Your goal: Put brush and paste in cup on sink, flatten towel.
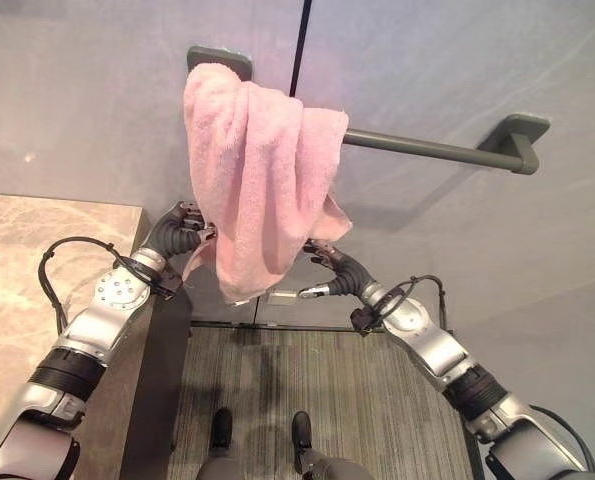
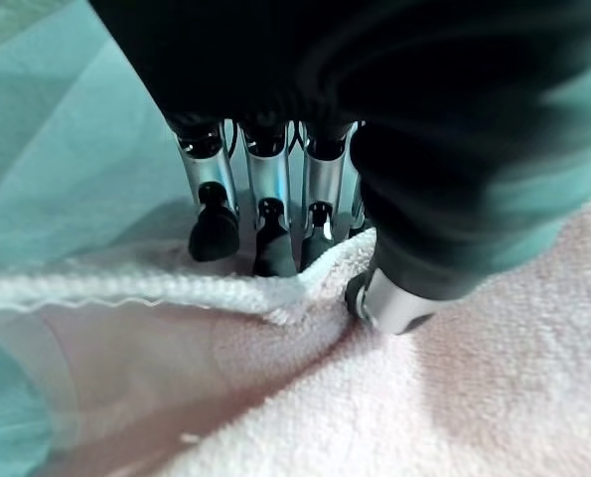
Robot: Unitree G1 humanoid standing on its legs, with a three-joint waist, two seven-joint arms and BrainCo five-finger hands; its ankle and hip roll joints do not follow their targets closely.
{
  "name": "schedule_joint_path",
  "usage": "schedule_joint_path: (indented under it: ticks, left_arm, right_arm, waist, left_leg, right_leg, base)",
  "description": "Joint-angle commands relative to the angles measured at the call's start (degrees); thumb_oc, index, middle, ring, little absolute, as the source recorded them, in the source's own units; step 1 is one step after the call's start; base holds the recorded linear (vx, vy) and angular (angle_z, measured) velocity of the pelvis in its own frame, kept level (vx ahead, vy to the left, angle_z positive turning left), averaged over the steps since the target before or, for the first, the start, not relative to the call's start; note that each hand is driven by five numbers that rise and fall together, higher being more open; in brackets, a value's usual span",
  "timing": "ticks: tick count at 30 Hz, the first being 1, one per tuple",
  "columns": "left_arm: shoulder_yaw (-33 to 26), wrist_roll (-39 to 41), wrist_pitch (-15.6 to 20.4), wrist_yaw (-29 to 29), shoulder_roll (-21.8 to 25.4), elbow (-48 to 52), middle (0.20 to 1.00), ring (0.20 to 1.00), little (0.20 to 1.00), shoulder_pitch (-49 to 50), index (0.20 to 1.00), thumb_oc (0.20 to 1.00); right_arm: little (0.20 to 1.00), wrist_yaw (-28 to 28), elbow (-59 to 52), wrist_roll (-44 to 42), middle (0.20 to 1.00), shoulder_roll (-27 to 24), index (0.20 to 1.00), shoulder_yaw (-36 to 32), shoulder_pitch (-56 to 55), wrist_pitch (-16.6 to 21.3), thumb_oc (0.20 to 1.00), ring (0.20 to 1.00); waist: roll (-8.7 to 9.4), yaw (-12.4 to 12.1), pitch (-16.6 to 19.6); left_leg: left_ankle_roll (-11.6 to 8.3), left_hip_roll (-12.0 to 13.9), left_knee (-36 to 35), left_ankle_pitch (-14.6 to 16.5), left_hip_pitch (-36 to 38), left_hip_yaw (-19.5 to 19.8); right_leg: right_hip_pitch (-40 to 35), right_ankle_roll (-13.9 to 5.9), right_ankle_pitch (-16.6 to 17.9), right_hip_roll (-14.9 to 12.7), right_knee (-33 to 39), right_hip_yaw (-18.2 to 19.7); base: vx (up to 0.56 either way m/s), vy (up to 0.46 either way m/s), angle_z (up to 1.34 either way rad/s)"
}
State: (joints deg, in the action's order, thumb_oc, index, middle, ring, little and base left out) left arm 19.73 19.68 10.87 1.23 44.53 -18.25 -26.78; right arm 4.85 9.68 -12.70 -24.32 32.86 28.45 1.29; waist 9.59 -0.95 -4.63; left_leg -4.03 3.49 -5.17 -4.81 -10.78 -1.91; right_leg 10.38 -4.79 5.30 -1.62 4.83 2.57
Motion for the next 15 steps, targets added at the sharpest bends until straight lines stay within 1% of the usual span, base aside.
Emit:
schedule_joint_path:
  ticks: [1,10,11,12,15]
  left_arm:
    - [0.8,-0.4,2.0,-1.3,-0.9,-2.6,0.200,0.200,0.200,-3.9,0.200,0.200]
    - [3.3,1.5,2.2,-1.8,0.1,-4.0,0.200,0.200,0.200,-7.9,0.200,0.200]
    - [3.5,1.8,2.3,-2.0,0.2,-4.2,0.200,0.200,0.200,-8.4,0.200,0.200]
    - [3.5,1.8,2.5,-2.3,0.1,-4.3,0.200,0.200,0.200,-8.8,0.200,0.200]
    - [3.7,1.9,2.5,-2.4,0.0,-4.5,0.200,0.200,0.200,-8.8,0.200,0.200]
  right_arm:
    - [1.000,-2.2,0.1,-2.7,1.000,2.3,1.000,-0.9,4.5,3.1,1.000,1.000]
    - [1.000,-4.0,3.8,-4.4,1.000,3.6,1.000,2.1,11.1,2.9,1.000,1.000]
    - [0.438,-4.2,3.9,-5.2,0.438,3.9,0.438,2.5,11.8,3.0,0.438,0.438]
    - [0.200,-4.6,4.1,-6.2,0.200,4.1,0.200,2.5,11.9,3.3,0.200,0.200]
    - [0.200,-4.7,3.9,-6.9,0.200,4.2,0.200,2.4,11.8,3.6,0.200,0.200]
  waist:
    - [-0.58,-2.0,1.3]
    - [-0.80,-2.8,0.7]
    - [-0.84,-2.9,0.5]
    - [-0.86,-2.9,0.4]
    - [-0.97,-2.9,0.3]
  left_leg:
    - [1.07,-1.5,0.2,1.6,0.2,-0.2]
    - [1.08,-1.6,0.2,0.9,-1.2,0.3]
    - [1.06,-1.6,0.2,0.8,-1.4,0.4]
    - [1.08,-1.7,0.2,0.8,-1.5,0.4]
    - [1.08,-1.8,0.2,0.7,-1.7,0.4]
  right_leg:
    - [2.2,-4.24,5.2,-2.3,0.2,-0.8]
    - [3.2,-4.17,5.5,-2.2,0.2,-1.1]
    - [3.4,-4.18,5.6,-2.3,0.2,-1.2]
    - [3.5,-4.16,5.6,-2.3,0.2,-1.2]
    - [3.7,-4.16,5.7,-2.4,0.2,-1.1]
  base:
    - [0.00,0.000,0.00]
    - [0.00,0.000,0.00]
    - [0.00,0.000,0.00]
    - [0.00,0.000,0.00]
    - [0.00,0.000,0.00]
